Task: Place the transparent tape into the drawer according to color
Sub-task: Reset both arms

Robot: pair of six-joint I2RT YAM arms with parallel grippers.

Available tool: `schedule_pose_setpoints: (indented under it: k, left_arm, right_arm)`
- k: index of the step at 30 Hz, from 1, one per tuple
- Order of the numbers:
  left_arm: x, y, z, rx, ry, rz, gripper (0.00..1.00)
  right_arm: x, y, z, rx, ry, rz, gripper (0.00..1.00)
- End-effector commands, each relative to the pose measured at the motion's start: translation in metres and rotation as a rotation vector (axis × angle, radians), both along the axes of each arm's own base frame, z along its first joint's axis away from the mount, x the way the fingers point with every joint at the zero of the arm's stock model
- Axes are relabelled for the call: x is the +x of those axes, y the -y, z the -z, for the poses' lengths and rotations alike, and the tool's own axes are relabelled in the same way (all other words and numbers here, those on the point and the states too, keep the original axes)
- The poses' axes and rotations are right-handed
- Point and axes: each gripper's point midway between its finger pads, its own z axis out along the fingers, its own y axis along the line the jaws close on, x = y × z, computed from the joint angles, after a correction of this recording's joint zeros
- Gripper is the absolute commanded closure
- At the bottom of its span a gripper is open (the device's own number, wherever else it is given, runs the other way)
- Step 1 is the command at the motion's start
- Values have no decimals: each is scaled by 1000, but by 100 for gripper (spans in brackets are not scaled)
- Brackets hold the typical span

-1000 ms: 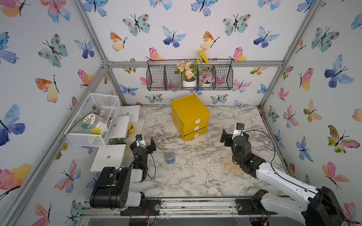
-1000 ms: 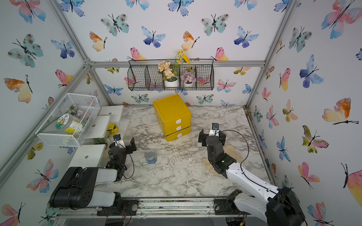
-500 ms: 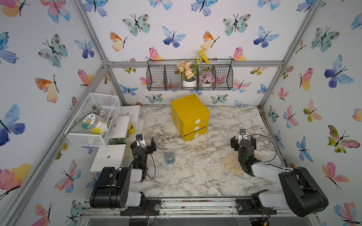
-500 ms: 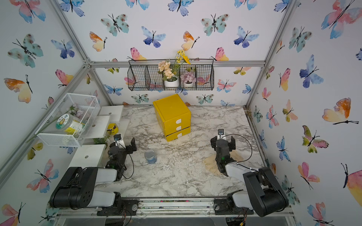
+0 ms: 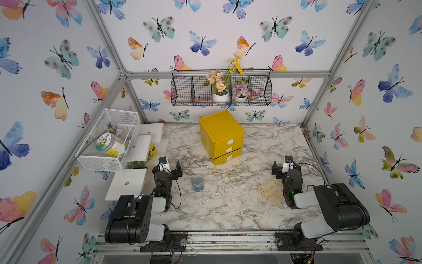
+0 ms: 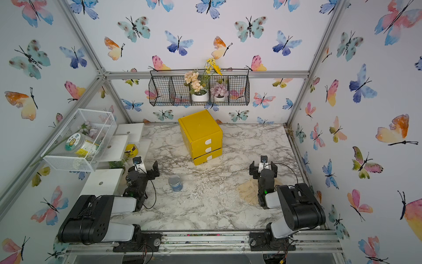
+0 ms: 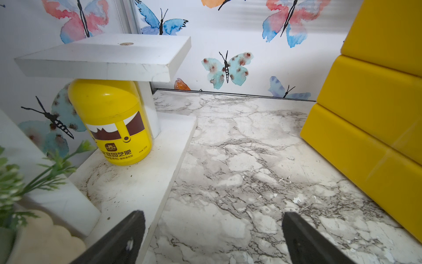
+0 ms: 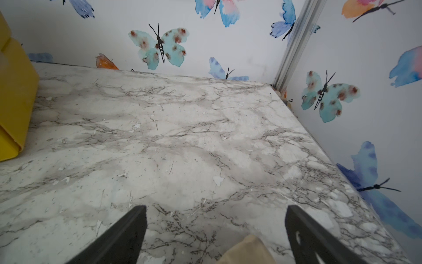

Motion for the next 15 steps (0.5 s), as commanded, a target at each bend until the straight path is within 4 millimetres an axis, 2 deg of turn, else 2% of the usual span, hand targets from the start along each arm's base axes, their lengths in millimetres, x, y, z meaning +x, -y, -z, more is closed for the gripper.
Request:
schedule_pose_setpoints:
  k: [1,6,9,15]
  left_arm:
    - [3,3,-1,0,0,24,1]
    - [3,3,-2,0,2,26,1]
    - [3,4,-1,0,1,26,1]
    - [3,3,-1,0,1,26,1]
  right_arm:
    - [7,-4,-18,43,88,-27,1]
    - [11,1,-14,62,56,-14,1]
    - [10,13,-15,78,63,50,1]
    - [10,13,-14,77,62,52,1]
